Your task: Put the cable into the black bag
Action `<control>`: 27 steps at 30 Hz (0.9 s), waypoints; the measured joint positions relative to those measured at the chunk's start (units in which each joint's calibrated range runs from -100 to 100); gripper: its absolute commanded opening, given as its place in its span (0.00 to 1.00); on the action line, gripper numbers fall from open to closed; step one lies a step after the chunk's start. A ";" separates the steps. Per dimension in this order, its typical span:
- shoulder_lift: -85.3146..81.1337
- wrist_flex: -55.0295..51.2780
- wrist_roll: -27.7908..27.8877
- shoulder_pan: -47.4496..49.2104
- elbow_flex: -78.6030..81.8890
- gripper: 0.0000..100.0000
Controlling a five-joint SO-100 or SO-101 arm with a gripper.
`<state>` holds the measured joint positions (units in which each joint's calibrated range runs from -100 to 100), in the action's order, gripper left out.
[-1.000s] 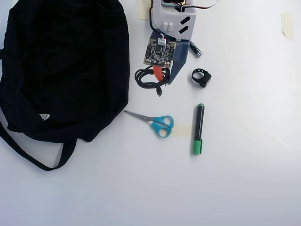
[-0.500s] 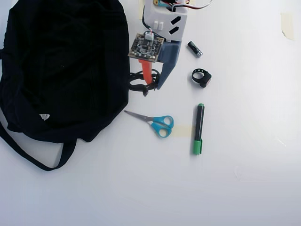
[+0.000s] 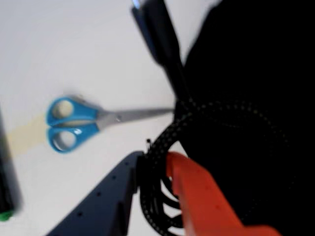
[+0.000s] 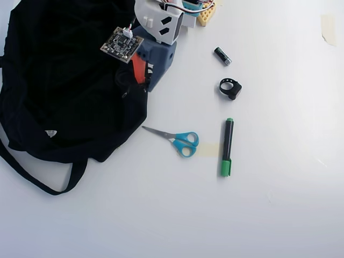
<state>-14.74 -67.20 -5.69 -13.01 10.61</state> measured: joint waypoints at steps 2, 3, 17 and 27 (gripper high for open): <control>0.00 -0.17 0.00 -0.81 0.00 0.02; 0.00 -0.26 0.05 -1.62 0.00 0.02; 1.16 -0.34 1.32 -20.21 2.99 0.02; 23.91 17.78 1.51 -36.66 3.93 0.03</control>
<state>9.17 -49.42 -4.18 -49.67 14.54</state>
